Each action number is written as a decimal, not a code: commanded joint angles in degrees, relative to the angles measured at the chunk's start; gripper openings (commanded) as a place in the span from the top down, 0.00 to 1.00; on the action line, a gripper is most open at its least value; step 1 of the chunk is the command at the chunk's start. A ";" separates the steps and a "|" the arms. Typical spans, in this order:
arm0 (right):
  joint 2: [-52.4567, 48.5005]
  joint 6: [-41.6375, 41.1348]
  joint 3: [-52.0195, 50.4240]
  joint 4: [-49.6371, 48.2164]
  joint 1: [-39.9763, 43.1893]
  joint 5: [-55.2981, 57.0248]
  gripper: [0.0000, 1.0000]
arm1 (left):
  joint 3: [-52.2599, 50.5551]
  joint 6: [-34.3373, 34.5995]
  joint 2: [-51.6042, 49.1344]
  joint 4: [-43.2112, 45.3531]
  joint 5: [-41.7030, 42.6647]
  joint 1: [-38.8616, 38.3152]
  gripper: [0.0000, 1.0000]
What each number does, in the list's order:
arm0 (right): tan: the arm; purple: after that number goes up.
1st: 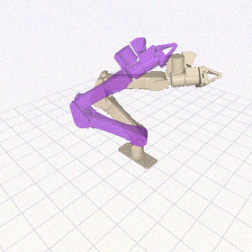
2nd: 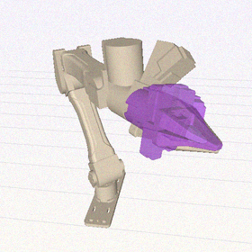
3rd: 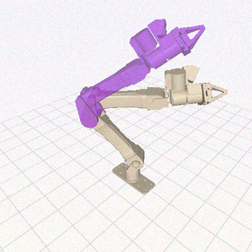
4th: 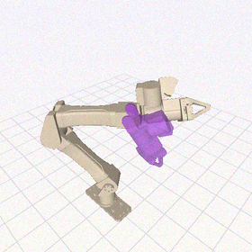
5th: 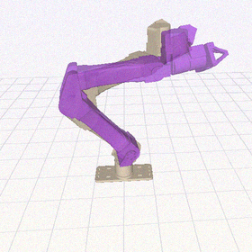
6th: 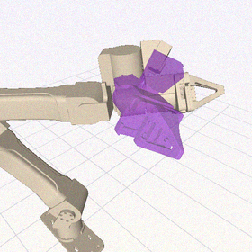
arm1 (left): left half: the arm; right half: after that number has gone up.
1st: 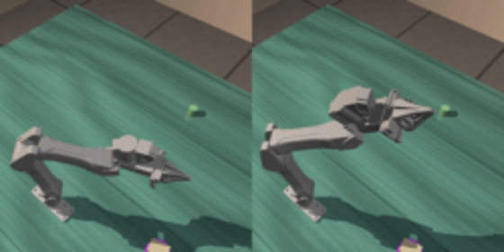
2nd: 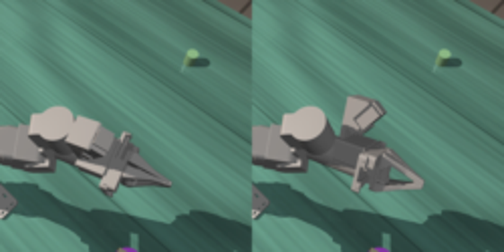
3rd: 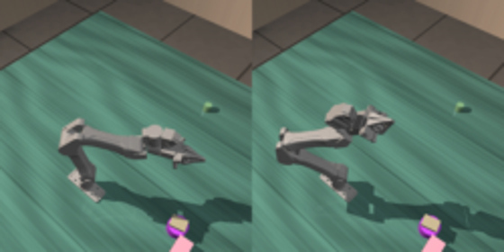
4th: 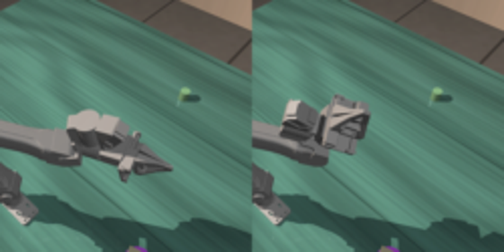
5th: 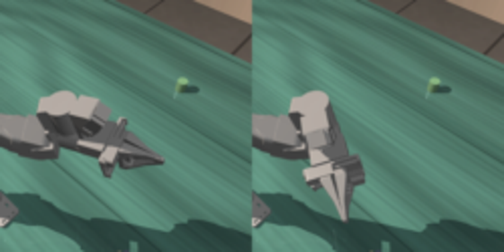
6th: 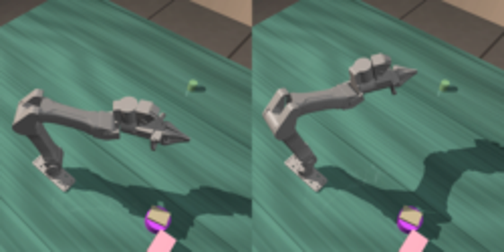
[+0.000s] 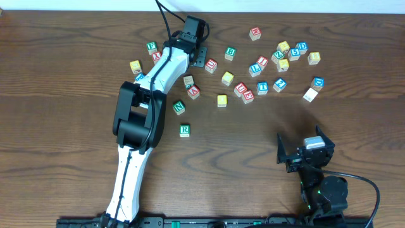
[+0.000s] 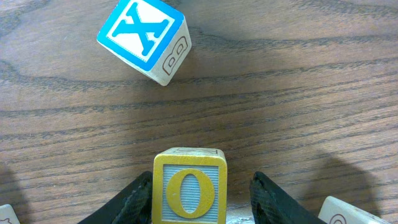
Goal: Spell out ROBOT
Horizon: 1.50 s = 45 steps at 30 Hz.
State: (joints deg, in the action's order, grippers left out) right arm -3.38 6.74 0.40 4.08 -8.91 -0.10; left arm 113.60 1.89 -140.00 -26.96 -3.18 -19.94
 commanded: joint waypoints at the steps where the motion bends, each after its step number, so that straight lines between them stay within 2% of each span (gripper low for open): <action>1: -0.02 0.61 -0.09 0.24 0.35 0.11 0.01 | 1.01 0.31 -1.25 -0.13 -0.55 0.31 0.52; 5: -0.02 0.61 -0.09 0.24 0.35 0.11 0.01 | 1.01 0.31 -1.25 -0.15 -0.55 0.31 0.57; 11: -0.02 0.63 -0.09 0.24 0.35 0.11 0.01 | 1.01 0.31 -1.25 -0.15 -0.55 0.31 0.58; 14: -0.02 0.61 -0.09 0.24 0.35 0.11 0.01 | 1.01 0.31 -1.25 -0.15 -0.55 0.31 0.66; 27: -0.02 0.61 -0.09 0.24 0.35 0.11 0.01 | 1.03 0.31 -0.50 -0.85 -0.55 0.31 0.77; 39: -0.02 0.61 -0.09 0.24 0.35 0.11 0.01 | 1.07 0.31 9.73 -1.75 -0.55 0.31 0.78; 44: -0.02 0.61 -0.09 0.24 0.35 0.11 0.01 | 1.07 0.31 17.40 -5.20 -0.55 0.31 0.82; 45: -0.02 0.63 -0.09 0.24 0.35 0.11 0.01 | 1.07 0.31 18.71 -6.19 -0.55 0.31 0.85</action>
State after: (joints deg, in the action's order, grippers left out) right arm -3.38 6.74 0.40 4.10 -8.91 -0.10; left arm 113.60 1.89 -127.63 -31.14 -3.18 -19.94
